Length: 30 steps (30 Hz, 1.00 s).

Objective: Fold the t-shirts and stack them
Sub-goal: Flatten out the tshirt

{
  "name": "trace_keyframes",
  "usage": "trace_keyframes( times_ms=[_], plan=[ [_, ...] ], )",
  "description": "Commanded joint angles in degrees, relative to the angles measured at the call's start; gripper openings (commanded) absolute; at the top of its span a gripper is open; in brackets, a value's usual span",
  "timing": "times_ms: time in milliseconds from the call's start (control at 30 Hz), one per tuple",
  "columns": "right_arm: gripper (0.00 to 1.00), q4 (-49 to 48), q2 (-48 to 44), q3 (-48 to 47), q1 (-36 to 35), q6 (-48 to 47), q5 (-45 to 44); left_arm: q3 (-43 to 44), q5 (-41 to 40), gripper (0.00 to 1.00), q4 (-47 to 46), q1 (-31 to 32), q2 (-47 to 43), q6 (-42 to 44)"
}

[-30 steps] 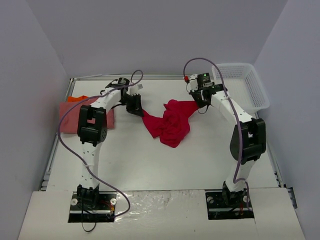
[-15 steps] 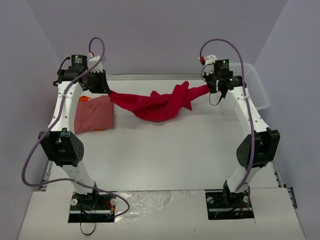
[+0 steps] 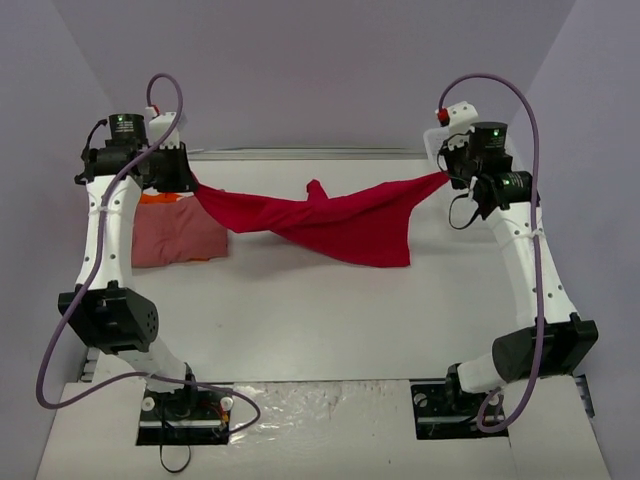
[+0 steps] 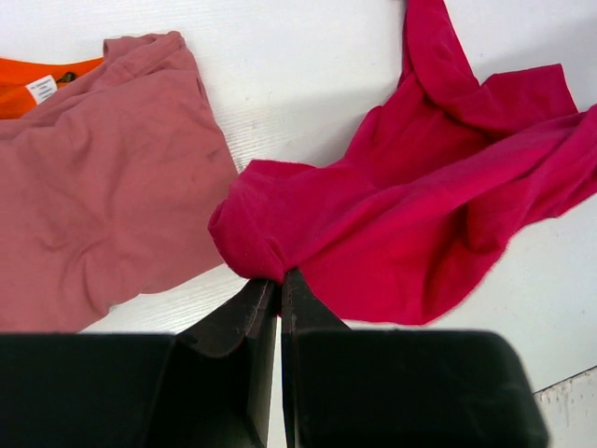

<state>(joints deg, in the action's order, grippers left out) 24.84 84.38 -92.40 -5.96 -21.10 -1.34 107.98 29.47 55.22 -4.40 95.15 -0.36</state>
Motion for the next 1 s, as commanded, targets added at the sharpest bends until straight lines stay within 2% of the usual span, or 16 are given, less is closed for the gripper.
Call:
trace_keyframes(
  times_ms=[0, 267, 667, 767, 867, 933, 967],
  plan=[
    [0.0, -0.2, -4.1, 2.8, 1.1, -1.0, -1.3, 0.3, -0.2, 0.02, 1.1, -1.6, -3.9, 2.0],
    [0.0, -0.2, -4.9, 2.6, 2.7, -0.9, -1.2, -0.1, 0.4, 0.02, 1.3, -1.9, -4.1, 1.5],
    [0.0, 0.5, -6.6, 8.9, 2.6, -0.6, 5.0, -13.0, 2.7, 0.02, -3.7, -1.8, -7.0, 1.3],
    [0.0, 2.8, -7.3, 11.2, 2.6, -2.4, 8.5, -15.1, 2.9, 0.02, -5.0, -1.6, -7.8, 1.3],
    [0.0, 10.5, -7.2, 13.4, 1.9, -7.2, 14.9, -17.8, 2.6, 0.02, -5.6, -1.0, -8.4, 2.0],
    [0.15, 15.7, -7.2, 15.0, 0.9, -9.2, 16.3, -19.6, 2.1, 0.02, -6.0, -0.3, -8.7, 2.7],
    [0.26, 16.9, -7.1, 16.9, -0.4, -10.6, 16.5, -20.2, 1.7, 0.02, -6.0, 0.1, -8.8, 3.0]
  ],
)
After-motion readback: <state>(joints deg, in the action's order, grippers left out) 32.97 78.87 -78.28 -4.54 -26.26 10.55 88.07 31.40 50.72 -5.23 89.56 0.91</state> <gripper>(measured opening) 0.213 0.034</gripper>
